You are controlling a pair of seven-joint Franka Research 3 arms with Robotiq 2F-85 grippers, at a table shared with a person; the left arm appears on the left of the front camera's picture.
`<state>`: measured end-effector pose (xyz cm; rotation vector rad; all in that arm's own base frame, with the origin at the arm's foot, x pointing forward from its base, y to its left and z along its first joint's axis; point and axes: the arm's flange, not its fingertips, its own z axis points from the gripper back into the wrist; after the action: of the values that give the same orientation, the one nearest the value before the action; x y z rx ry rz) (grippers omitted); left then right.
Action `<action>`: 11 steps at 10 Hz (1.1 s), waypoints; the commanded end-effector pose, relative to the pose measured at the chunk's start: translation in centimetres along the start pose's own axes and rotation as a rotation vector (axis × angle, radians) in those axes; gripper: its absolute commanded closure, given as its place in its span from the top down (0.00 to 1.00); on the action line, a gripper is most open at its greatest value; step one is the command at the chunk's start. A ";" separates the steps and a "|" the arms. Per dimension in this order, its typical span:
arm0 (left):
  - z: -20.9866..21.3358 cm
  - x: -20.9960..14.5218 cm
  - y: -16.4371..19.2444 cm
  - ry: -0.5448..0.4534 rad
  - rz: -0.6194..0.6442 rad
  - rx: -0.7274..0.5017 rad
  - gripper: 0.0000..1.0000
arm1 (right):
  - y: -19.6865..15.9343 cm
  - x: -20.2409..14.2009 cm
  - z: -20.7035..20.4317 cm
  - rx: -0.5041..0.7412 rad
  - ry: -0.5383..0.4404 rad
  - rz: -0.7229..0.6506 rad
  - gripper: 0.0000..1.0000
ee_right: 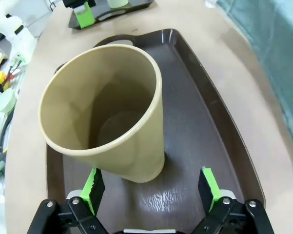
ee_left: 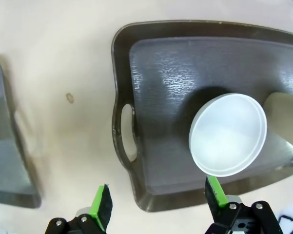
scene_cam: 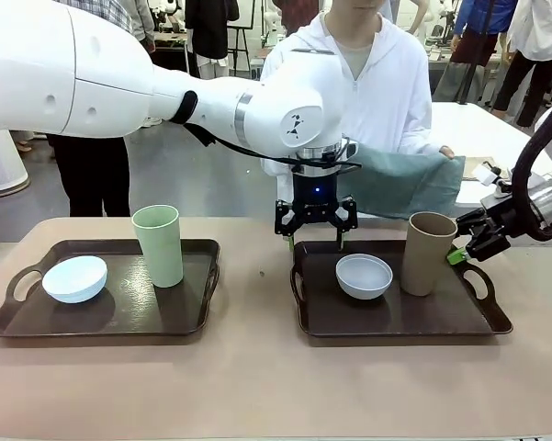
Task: Set up a tray with a mat and arrange the tableware.
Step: Pick up the Picnic Bowl and Reusable plastic cup from the Handle tray in front of the human's position and hold them in the air.
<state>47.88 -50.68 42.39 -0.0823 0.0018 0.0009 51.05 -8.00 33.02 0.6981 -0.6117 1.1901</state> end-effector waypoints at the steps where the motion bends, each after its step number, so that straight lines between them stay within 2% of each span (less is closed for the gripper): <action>1: -0.8 0.6 -0.3 0.016 -0.001 -0.013 1.00 | 0.1 0.4 -0.6 0.020 0.000 0.019 1.00; 4: -2.6 1.7 -1.4 0.074 0.003 -0.001 1.00 | 1.3 0.6 -1.6 0.105 0.042 0.104 1.00; 8: -4.3 2.4 -2.8 0.110 0.019 0.009 1.00 | 3.2 1.0 -3.1 0.193 0.043 0.206 1.00; 11: -5.6 1.6 -4.3 0.135 -0.005 0.019 1.00 | 3.3 1.7 -4.2 0.129 0.020 0.196 1.00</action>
<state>49.33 -54.34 36.85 -0.0729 0.1176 0.0005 49.08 -3.68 32.40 0.7788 -0.5600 1.4465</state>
